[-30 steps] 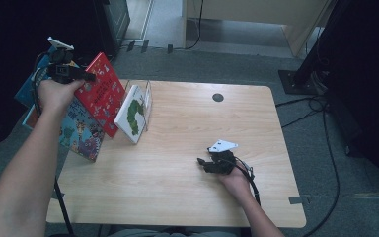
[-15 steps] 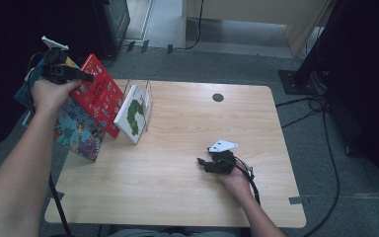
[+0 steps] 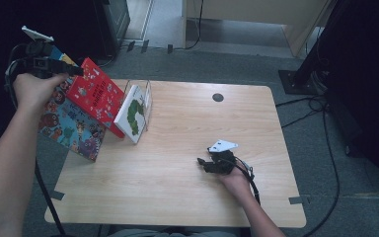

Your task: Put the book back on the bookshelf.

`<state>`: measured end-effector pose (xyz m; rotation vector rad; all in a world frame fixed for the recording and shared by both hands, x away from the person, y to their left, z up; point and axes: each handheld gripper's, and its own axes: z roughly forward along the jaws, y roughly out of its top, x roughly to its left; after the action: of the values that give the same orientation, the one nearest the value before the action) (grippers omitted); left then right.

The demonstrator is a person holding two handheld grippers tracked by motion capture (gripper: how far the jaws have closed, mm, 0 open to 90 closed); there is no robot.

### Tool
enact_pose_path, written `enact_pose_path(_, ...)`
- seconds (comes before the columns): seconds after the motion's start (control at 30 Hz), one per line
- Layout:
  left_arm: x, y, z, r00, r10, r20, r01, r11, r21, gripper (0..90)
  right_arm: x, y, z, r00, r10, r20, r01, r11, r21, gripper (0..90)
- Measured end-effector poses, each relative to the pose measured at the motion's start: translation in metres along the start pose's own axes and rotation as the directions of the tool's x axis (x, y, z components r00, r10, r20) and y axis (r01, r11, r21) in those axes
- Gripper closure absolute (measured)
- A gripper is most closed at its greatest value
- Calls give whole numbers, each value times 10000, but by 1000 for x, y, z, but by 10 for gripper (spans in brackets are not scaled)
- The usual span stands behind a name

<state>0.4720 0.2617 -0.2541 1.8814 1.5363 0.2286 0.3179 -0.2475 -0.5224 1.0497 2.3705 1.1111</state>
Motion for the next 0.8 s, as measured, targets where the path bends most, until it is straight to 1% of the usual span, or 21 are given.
enact_pose_path(0.07,-3,-1,-4,10000,39,88,-39,10000,-5,536,0,0,0,10000,4,-11,-4,10000,-4,387)
enact_pose_path(0.2,-10,-5,-7,9993,293,220,-292,9996,-30,530,0,0,0,10000,1,-14,-1,10000,4,386)
enact_pose_path(0.43,-28,-16,-4,9961,733,497,-733,9973,-21,519,0,0,0,9999,-9,-105,10,10000,65,363)
enact_pose_path(0.6,-41,-28,1,9922,1094,606,-1102,9938,114,508,0,0,0,9999,-50,-128,51,10000,63,341)
enact_pose_path(0.7,-50,-35,3,9889,1265,774,-1272,9919,46,502,0,0,0,9999,-51,-96,52,10000,69,323)
enact_pose_path(0.8,-59,-40,7,9851,1545,757,-1559,9877,133,494,0,0,0,9999,-48,-113,49,9999,93,311)
